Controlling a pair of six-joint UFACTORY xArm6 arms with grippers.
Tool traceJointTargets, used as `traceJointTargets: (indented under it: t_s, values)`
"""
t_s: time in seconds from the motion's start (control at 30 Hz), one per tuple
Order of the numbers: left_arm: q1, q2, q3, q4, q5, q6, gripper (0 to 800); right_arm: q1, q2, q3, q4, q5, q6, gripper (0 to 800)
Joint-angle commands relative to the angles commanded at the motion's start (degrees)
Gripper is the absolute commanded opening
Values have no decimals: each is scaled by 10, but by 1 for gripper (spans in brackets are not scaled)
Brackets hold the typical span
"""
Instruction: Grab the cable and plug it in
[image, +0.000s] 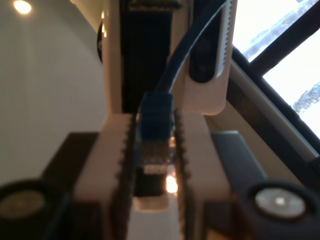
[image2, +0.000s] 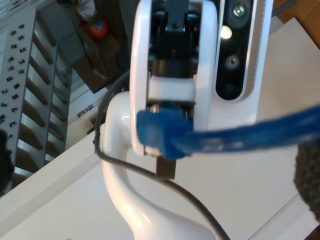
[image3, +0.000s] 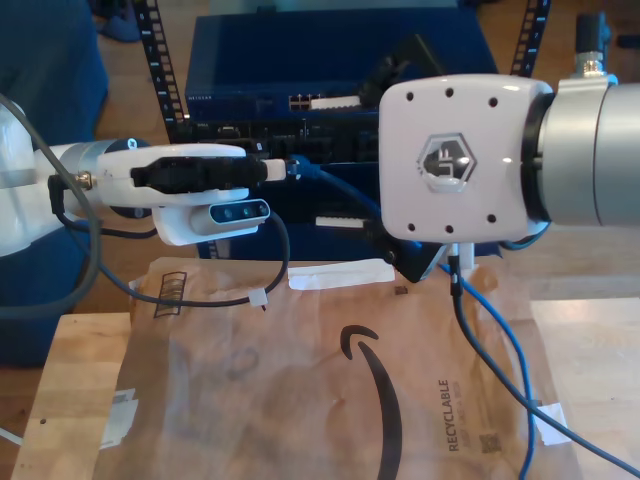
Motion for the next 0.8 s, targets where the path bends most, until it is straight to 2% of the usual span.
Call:
traceJointTargets:
  t_s: [0.3,0.8]
  values:
    - [4,4,-3,0,0,0,16,18,0,5,2,-18,1,547]
    - [5,3,-3,0,5,-1,16,19,3,10,3,-23,3,389]
